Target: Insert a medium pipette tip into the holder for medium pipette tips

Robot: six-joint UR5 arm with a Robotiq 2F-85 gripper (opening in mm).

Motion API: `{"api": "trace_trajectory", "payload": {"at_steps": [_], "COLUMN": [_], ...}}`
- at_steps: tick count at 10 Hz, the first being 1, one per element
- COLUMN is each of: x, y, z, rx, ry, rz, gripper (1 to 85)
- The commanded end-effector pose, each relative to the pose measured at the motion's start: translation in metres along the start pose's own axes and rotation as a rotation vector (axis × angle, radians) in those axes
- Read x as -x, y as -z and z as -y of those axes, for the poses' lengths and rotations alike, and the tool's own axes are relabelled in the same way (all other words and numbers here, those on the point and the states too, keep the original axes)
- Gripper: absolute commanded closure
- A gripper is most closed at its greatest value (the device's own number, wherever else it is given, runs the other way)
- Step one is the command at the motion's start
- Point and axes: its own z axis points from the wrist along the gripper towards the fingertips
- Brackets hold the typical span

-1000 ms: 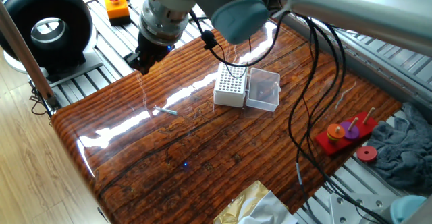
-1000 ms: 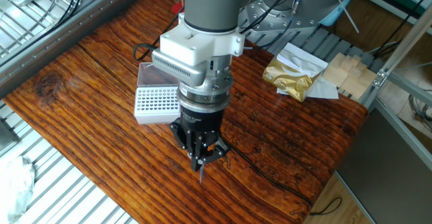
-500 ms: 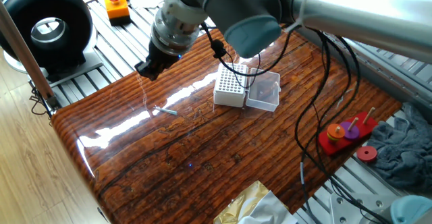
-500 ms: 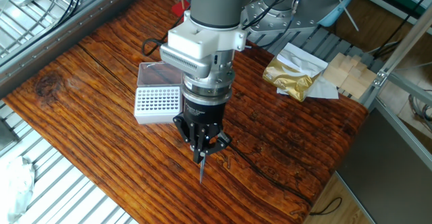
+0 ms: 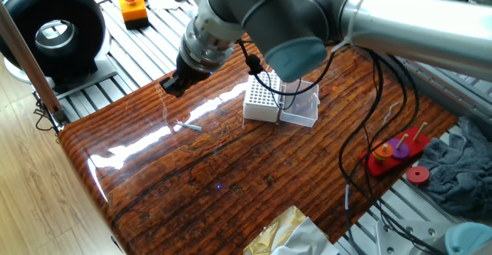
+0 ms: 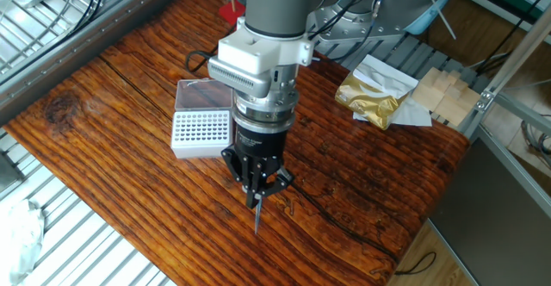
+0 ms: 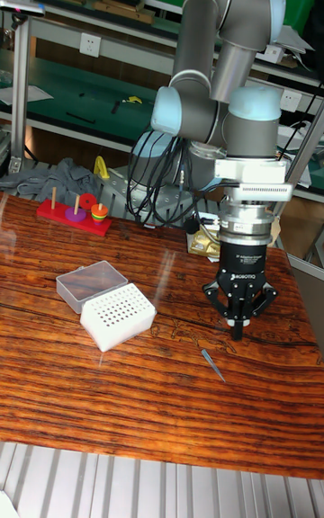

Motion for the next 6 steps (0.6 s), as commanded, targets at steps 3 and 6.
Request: {"api": "trace_trajectory", "payload": {"at_steps": [3,6], "x": [-0.001,0.004], "y": [-0.001,0.001], "z": [-0.006,-0.014], "rx": [-0.003,0.012], "ry": [-0.018,-0.028], "rz": [0.008,0.005], "gripper": [84.7,84.7]}}
